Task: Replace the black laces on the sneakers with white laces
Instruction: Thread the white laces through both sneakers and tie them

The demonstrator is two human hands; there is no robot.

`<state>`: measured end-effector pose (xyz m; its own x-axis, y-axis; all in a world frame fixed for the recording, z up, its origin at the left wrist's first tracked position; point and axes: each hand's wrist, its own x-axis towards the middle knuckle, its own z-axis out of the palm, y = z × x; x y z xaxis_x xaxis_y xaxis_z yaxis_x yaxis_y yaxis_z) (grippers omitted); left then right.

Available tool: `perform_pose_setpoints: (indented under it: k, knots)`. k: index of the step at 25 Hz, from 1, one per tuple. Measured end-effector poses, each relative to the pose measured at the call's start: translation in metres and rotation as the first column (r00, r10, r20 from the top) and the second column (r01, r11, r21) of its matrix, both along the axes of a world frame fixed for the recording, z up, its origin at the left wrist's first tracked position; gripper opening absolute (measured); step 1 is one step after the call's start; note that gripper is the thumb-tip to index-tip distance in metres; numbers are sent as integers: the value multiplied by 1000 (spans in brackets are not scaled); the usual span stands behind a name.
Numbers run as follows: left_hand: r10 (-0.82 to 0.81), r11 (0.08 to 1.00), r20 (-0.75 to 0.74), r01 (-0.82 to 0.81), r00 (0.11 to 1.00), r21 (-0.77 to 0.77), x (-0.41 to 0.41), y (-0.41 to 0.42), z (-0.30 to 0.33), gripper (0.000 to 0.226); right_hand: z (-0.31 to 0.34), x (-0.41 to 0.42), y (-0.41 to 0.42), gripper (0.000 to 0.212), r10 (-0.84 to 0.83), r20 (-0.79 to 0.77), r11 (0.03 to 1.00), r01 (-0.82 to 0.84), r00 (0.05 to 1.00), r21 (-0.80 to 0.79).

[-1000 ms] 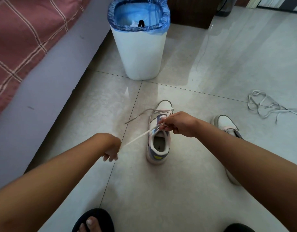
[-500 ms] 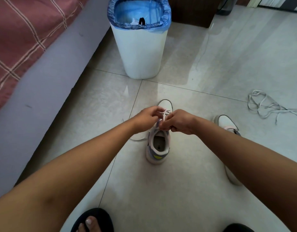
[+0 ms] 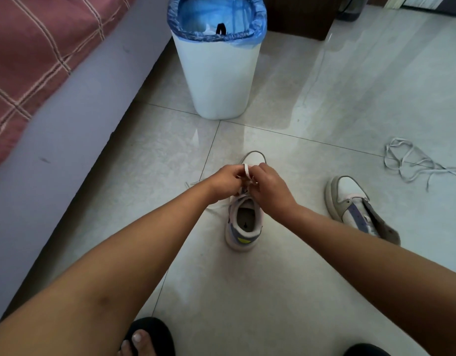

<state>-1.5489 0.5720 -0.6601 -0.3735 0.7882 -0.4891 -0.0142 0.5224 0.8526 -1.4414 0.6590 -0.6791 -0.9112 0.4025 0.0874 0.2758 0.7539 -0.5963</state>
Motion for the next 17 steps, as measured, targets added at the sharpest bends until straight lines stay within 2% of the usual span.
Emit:
perform_pose_setpoints:
  k: [2,4,7,9,10,11,12,13,14,15,16,17]
  knots:
    - [1,998,24,0,1000,-55,-2,-1,-3,21,-3,2,-4,9,-164,-4,970,161,986,-183]
    - [-25,994,2,25,1000,-103,-8,-4,-9,20,-2,4,-1,10,-270,103,912,288,957,-292]
    - [-72,989,-33,67,997,-132,-12,-10,-11,16,2,8,4,11,-289,166,874,331,943,-356]
    - [-105,988,-163,84,981,-130,-12,-11,-10,13,2,11,5,13,-247,196,868,307,949,-391]
    - [-178,978,-314,133,933,-158,-12,-12,-9,13,2,12,6,15,-227,215,874,296,950,-386]
    - [-275,957,-489,189,828,-219,-13,-12,-7,14,2,13,9,18,-208,236,883,286,949,-372]
    - [-376,924,-631,226,678,-307,-15,-12,-6,15,3,16,11,22,-194,261,886,283,946,-366]
    - [-457,888,-719,232,523,-396,-17,-13,-6,17,4,21,13,24,-182,287,877,287,940,-384]
    - [-500,866,-761,207,414,-456,-19,-14,-7,19,5,27,15,24,-167,314,852,297,935,-431]
    - [-510,858,-773,162,376,-488,-19,-13,-6,20,7,33,15,23,-150,342,809,314,928,-497]
    - [-461,880,-766,120,448,-459,-16,-9,-7,18,9,39,13,21,-132,366,757,332,921,-563]
    - [-343,919,-726,52,596,-392,-12,-5,-5,14,10,42,11,20,-123,380,708,350,917,-613]
